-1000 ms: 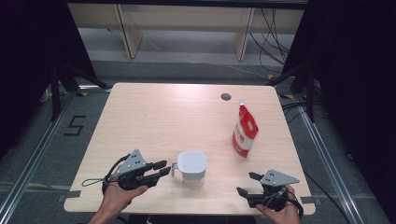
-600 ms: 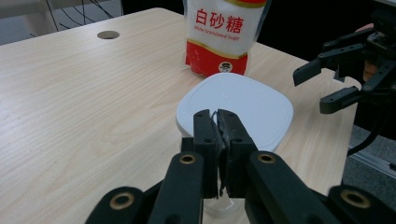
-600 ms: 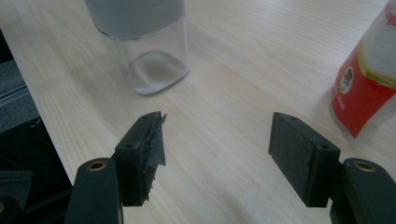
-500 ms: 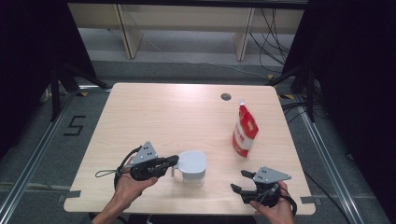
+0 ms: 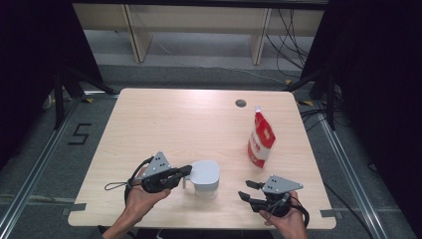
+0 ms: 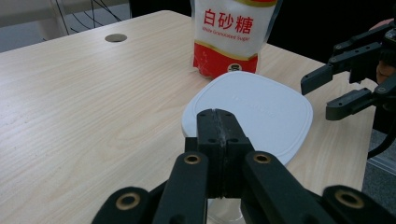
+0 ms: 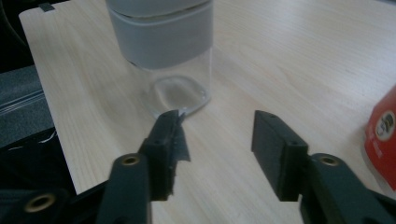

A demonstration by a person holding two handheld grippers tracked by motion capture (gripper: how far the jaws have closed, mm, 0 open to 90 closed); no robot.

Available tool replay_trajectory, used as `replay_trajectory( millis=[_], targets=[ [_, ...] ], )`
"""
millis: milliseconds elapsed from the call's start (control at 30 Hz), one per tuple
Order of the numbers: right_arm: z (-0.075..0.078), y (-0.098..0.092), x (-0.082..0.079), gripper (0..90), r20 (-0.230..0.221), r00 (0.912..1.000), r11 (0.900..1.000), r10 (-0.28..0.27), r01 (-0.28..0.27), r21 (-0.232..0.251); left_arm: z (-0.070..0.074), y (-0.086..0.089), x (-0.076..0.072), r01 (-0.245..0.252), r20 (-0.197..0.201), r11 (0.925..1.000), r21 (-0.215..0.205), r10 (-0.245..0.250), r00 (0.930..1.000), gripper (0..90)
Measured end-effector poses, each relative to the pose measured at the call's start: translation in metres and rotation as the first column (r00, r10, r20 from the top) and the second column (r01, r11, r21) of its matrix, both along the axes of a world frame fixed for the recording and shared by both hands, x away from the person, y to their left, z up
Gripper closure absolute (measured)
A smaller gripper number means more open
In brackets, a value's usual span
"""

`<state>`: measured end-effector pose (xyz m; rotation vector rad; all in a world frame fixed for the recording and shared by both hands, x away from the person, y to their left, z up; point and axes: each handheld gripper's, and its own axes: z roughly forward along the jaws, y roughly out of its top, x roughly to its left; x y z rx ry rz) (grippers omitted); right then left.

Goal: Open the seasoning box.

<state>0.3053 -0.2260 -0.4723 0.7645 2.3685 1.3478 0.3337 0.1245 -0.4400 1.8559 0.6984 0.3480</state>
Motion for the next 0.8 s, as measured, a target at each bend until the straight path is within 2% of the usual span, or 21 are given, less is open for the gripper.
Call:
replay_trajectory(
  millis=[67, 100, 233, 267, 400, 433, 467, 567, 600, 700, 767, 800],
  targets=[
    [0.0, 0.001, 0.0, 57.8, -0.003, 0.9999, 1.0, -0.01, 0.01, 0.004, -0.001, -0.001, -0.001, -0.012, -0.008, 0.9999, -0.011, 0.011, 0.9999, 88.9],
    [0.003, 0.006, 0.0, 62.8, 0.002, 1.0, 1.0, -0.006, 0.006, 0.015, -0.001, 0.0, -0.001, -0.01, -0.002, 0.9999, -0.006, 0.01, 0.9999, 89.0],
    [0.006, 0.011, 0.002, 67.1, 0.0, 0.9999, 1.0, -0.011, 0.011, 0.013, -0.001, -0.001, -0.003, -0.016, 0.009, 0.9999, -0.003, 0.016, 0.9998, 89.1],
    [0.008, 0.016, 0.004, 70.8, 0.018, 0.9998, 1.0, -0.001, 0.001, 0.024, -0.001, 0.0, -0.002, -0.016, 0.004, 0.9999, -0.002, 0.016, 0.9999, 89.1],
    [0.009, 0.021, 0.006, 73.0, 0.028, 0.9996, 1.0, 0.007, -0.007, 0.025, -0.002, 0.0, -0.003, -0.022, -0.007, 0.9997, -0.011, 0.022, 0.9997, 89.1],
    [0.009, 0.023, 0.006, 73.4, 0.016, 0.9998, 0.999, 0.005, -0.006, 0.031, -0.002, 0.001, -0.002, -0.015, 0.005, 0.9999, -0.004, 0.015, 0.9999, 89.1],
    [0.01, 0.026, 0.009, 75.8, 0.046, 0.9986, 0.999, 0.027, -0.028, 0.033, -0.002, 0.0, -0.003, -0.024, -0.006, 0.9996, -0.012, 0.024, 0.9997, 89.1],
    [0.012, 0.029, 0.009, 78.9, 0.05, 0.9983, 0.999, 0.031, -0.033, 0.035, -0.002, 0.001, -0.003, -0.024, -0.005, 0.9996, -0.013, 0.024, 0.9997, 89.2],
    [0.016, 0.034, 0.01, 79.9, 0.072, 0.9966, 0.998, 0.041, -0.044, 0.04, -0.003, 0.002, -0.002, -0.01, 0.005, 0.9998, -0.014, 0.01, 0.9999, 89.2],
    [0.018, 0.038, 0.011, 81.0, 0.074, 0.9963, 0.998, 0.042, -0.046, 0.04, -0.003, 0.003, -0.002, -0.01, 0.006, 0.9998, -0.016, 0.011, 0.9999, 89.2],
    [0.019, 0.042, 0.012, 83.0, 0.09, 0.9947, 0.998, 0.051, -0.055, 0.035, -0.005, 0.004, -0.002, -0.017, 0.006, 0.9996, -0.022, 0.017, 0.9998, 89.2],
    [0.02, 0.043, 0.013, 83.3, 0.117, 0.9914, 0.998, 0.058, -0.061, 0.018, -0.005, 0.004, -0.002, -0.014, 0.011, 0.9997, -0.018, 0.015, 0.9998, 89.2]
  ],
)
